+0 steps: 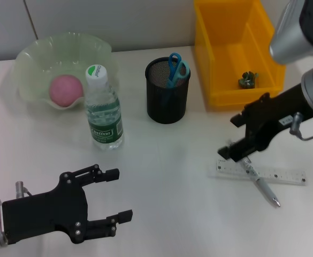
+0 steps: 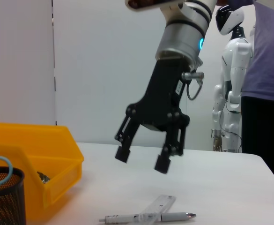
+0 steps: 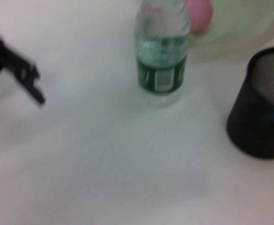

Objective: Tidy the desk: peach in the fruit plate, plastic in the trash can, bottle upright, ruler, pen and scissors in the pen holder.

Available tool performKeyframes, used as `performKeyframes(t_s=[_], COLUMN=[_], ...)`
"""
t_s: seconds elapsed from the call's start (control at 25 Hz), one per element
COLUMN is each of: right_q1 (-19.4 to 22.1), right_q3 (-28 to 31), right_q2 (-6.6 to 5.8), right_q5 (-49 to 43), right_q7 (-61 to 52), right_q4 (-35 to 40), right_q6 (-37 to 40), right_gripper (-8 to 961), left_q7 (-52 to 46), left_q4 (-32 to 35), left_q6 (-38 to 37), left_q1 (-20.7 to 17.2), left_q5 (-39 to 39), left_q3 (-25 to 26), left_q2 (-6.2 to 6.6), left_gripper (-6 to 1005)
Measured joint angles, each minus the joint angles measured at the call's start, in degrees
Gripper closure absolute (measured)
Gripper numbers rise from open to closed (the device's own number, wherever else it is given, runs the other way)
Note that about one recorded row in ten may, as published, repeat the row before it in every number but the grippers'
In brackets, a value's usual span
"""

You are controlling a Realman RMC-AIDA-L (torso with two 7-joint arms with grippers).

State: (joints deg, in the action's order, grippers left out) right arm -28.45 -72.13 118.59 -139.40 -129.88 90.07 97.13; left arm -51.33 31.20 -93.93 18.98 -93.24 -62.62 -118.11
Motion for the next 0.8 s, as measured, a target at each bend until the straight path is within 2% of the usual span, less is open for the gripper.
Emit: performKeyframes(t_s=[0.28,0.52,0.8], right_q1=[-0.2,0.1,0.0], right_q3=[0.0,-0.4,-4.2], right_q2=[0.30,0.42,0.42], right_q5=[-3.6,-5.1,-6.6], right_q7=[7.7,10.1,10.6], right_q4=[-2.9,-3.3,-8.1], right_q6=[-0.6,-2.6,-6.8], right_gripper=[130,130,130], left_q7=[0.0,-0.5,-0.5], left_q4=[0.0,0.0,0.0], left_q6=[0.2,0.4,0.7], left_q1=[0.0,0.0,0.0], left_q5=[0.0,0.0,0.0], left_q3=[0.1,0.1,0.1], left_q2=[-0.01,-0.01,-0.01], left_gripper=[202,202,201])
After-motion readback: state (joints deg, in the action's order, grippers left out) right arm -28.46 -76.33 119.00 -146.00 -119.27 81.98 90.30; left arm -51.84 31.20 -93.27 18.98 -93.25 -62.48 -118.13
